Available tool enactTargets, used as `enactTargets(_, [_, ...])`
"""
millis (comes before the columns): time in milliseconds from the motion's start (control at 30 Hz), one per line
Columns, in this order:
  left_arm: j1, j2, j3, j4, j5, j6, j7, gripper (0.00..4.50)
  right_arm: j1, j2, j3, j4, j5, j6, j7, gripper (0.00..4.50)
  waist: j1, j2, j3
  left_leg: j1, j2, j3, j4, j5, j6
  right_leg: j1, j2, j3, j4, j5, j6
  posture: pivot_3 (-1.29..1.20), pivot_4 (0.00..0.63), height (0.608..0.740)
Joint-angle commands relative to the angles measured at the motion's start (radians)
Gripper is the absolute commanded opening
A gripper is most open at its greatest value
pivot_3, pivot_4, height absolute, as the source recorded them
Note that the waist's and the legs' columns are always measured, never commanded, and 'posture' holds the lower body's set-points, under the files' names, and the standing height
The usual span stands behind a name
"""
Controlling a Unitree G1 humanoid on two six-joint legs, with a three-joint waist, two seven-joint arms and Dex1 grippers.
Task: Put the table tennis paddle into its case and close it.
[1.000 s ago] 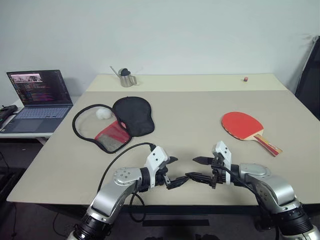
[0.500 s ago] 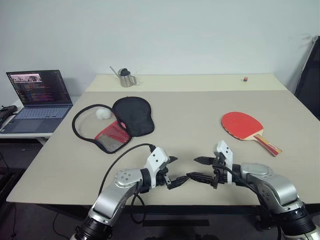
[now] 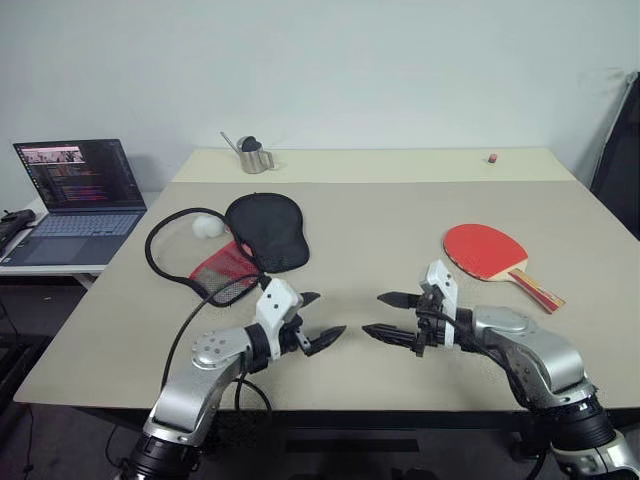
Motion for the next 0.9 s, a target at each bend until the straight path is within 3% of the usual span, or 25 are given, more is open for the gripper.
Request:
enactTargets(33, [-0.032,-0.006,0.043,-0.013,-0.010,-0.020,0.027,4.50,-0.077,-0.002,-0.054,0.019,0.021,-0.050,0.009,4.45,-0.001,0.000,0.000,0.000,0.000,0.000,0.000,0.000,0.000,0.000,0.000,0.000,0.000,0.000,0.000,0.00,0.150,0.740])
enactTargets(233, [-0.157,-0.029,0.058,0.155,0.073,-0.095,0.119,4.50,-0.155,-0.001,-0.090,0.063,0.020,-0.091,0.005,4.45,0.000,0.000,0.000,0.000,0.000,0.000,0.000,0.001,-0.001,0.000,0.000,-0.001,0.000,0.000,0.000,0.00,0.150,0.740])
enactTargets(900, [-0.486,-0.062,0.041,0.855,0.221,-0.320,0.143,4.50,-0.121,0.021,-0.073,0.028,0.013,-0.103,-0.032,4.45,-0.005,0.000,0.000,-0.001,0.000,0.000,0.000,0.002,-0.004,-0.001,0.000,-0.001,0.000,0.000,0.000,0.00,0.150,0.740])
